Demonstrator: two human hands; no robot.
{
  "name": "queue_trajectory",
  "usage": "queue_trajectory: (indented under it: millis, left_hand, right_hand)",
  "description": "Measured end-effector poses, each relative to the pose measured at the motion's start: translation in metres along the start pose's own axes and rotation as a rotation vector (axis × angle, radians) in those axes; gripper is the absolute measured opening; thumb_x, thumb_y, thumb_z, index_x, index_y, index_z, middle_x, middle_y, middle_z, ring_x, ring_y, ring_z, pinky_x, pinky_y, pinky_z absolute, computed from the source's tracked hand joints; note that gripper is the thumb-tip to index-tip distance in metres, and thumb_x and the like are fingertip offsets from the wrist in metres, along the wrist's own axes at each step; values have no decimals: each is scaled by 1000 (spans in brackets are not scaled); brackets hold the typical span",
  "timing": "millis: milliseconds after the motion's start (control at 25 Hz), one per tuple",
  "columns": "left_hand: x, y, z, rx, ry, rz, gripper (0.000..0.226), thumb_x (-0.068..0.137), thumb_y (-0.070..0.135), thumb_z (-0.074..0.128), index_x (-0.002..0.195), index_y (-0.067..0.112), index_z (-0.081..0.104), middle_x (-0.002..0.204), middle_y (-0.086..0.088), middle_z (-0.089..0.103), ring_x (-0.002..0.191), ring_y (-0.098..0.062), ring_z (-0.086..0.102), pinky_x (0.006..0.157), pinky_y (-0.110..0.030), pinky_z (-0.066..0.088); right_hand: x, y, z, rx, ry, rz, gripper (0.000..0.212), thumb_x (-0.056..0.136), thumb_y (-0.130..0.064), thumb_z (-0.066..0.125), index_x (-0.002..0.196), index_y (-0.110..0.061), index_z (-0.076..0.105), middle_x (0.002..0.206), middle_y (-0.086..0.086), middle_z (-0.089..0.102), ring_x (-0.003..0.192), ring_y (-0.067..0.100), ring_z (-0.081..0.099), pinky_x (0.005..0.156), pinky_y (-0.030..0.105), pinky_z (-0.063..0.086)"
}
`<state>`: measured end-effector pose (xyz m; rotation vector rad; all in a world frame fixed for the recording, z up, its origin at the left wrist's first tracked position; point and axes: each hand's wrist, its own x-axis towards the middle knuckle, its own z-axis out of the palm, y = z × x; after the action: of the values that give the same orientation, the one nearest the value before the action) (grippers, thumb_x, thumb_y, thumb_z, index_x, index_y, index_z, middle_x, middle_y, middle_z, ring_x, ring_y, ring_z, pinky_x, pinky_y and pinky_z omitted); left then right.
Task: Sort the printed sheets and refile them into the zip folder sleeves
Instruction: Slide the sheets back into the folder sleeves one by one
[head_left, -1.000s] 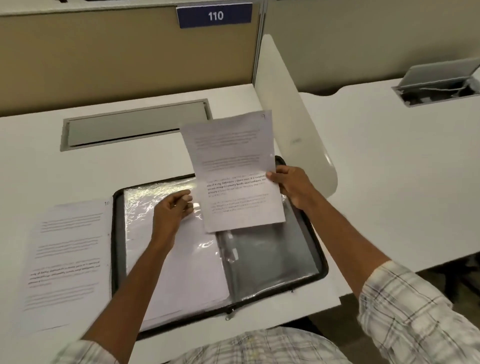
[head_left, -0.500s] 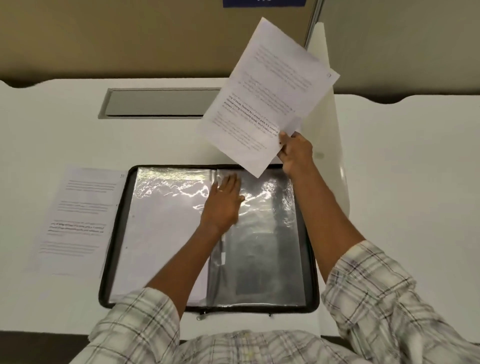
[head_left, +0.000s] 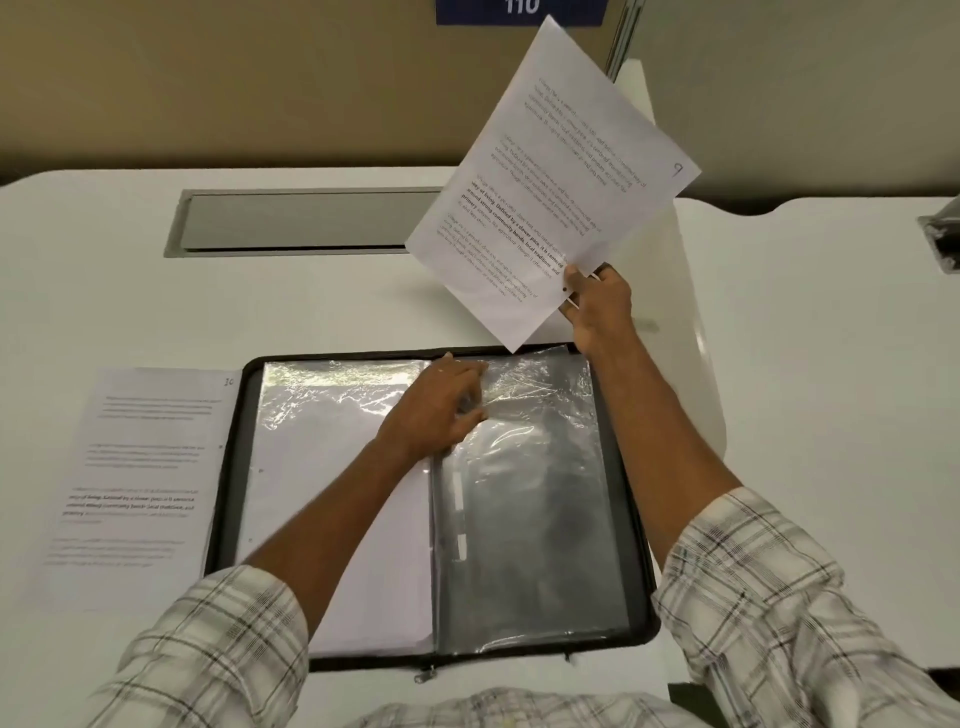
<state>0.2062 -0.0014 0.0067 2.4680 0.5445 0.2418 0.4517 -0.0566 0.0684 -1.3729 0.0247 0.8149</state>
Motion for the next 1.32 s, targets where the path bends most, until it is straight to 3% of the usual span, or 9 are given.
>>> queue_trajectory:
  millis: [120,240,360,520,680,760,920,1080,1320]
  left_hand:
    - [12,-5,-6,-21,-41,65,24,83,35,85,94,20,69,126,-1,69,122,-14,59,124,-37,25]
    - [18,-5,-10,-65,-58,58,28,90,43,78,109,23,75,135,2,68,125,-12,60,107,-38,48]
    - [21,-2,-12,-115,5,33,30,96,39,72,121,23,73,116,5,74,106,-12,67,91,-33,54]
    - [26,5,-12,-253,78,-111,35,94,24,76,128,23,69,97,6,70,81,-1,68,81,-13,50]
    - [33,6,0,-183,196,-136,15,87,21,82,101,24,80,88,1,76,85,-9,70,81,-25,56]
    - [34,7,5,-140,243,-116,12,82,17,86,92,22,82,98,-2,79,99,-13,71,87,-18,51]
    - [31,5,16,97,293,-25,8,86,24,83,93,25,79,98,5,68,96,-19,63,96,-37,41]
    - [26,9,21,221,257,21,3,96,29,68,97,27,67,95,10,68,96,-17,63,100,-41,36]
    - [25,11,15,197,237,-66,32,99,55,59,108,25,62,89,10,71,94,-18,66,106,-47,34]
  right_hand:
    - [1,-3,-1,-9,-13,-22,13,97,-1,64,106,-11,65,110,10,69,95,21,66,81,33,62]
    - [0,-1,-2,-22,-25,-24,16,97,1,62,109,-10,64,110,9,70,94,20,67,80,32,61]
    - [-1,0,-4,-33,-30,-20,19,98,1,62,112,-10,64,106,5,72,91,18,69,76,30,60]
    - [0,-1,-5,-48,-27,-37,23,98,1,61,119,-8,63,111,7,71,93,18,69,79,30,62]
    - [2,-4,-7,-44,-17,-53,29,97,2,62,126,-4,62,119,12,70,100,22,67,89,37,61]
    - [3,-5,-7,-41,-14,-59,32,97,1,62,129,-3,61,125,15,69,103,23,67,91,38,60]
    - [1,-4,-5,-35,-43,-69,32,98,2,61,129,-5,60,119,9,69,101,21,66,88,35,61]
    - [2,1,-7,-82,-70,-79,29,98,0,61,126,-10,61,125,11,69,105,21,67,90,36,60]
    - [11,17,-25,-609,1,-200,26,97,-11,64,122,-14,61,119,4,70,110,24,68,99,49,56]
